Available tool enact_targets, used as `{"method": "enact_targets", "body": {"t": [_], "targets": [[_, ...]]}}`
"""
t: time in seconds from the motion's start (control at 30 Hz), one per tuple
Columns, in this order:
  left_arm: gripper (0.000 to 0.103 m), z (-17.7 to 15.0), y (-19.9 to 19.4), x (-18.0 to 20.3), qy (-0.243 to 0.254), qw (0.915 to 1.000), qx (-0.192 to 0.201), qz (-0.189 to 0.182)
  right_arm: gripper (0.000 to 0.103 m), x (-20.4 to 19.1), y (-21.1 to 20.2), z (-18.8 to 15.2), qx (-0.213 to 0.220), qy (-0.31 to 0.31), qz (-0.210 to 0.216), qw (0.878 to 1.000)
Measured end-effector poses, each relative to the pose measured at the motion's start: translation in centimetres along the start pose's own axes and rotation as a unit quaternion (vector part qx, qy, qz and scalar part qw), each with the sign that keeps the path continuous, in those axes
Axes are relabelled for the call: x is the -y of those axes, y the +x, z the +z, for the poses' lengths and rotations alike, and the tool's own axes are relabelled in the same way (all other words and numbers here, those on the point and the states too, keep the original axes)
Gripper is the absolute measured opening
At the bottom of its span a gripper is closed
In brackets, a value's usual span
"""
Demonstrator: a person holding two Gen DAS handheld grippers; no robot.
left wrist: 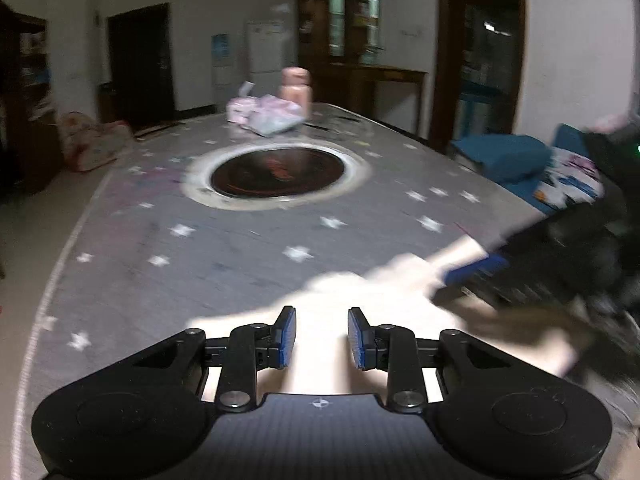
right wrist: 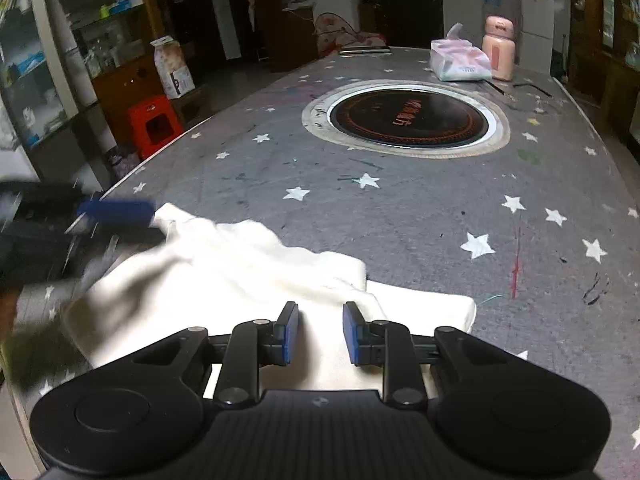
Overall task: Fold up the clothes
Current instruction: 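Lift the hem with both grippers and fold it up over the body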
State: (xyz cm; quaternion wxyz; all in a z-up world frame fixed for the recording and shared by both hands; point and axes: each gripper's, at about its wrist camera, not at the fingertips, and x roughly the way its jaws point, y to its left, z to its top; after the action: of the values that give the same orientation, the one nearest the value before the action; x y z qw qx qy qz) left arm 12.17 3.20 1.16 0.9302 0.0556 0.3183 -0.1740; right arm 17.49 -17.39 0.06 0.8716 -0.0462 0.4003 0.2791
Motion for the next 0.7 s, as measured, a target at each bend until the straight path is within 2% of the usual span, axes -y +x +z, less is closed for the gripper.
{"method": "enact_targets", "body": {"t": [0.13, 0.53, 0.7], "targets": [[0.031, -1.1, 0.1, 1.4, 0.015, 0.9998, -0.010, -0.012, 0.023, -0.2, -0.5, 0.5, 0.007, 0.000, 0.007, 1.000], [0.033, -1.9, 0.2, 1.5, 0.006, 0.9997, -0.009, -0.022, 0.022, -1.3, 1.7, 2.0, 0.001, 0.005, 0.008, 1.000], [0.034, -2.0, 0.2, 1.5, 0.002, 0.9996, -0.007, -0.027, 0.022, -3.4, 1.4, 2.7, -0.002, -0.030, 0.034, 0.999]]}}
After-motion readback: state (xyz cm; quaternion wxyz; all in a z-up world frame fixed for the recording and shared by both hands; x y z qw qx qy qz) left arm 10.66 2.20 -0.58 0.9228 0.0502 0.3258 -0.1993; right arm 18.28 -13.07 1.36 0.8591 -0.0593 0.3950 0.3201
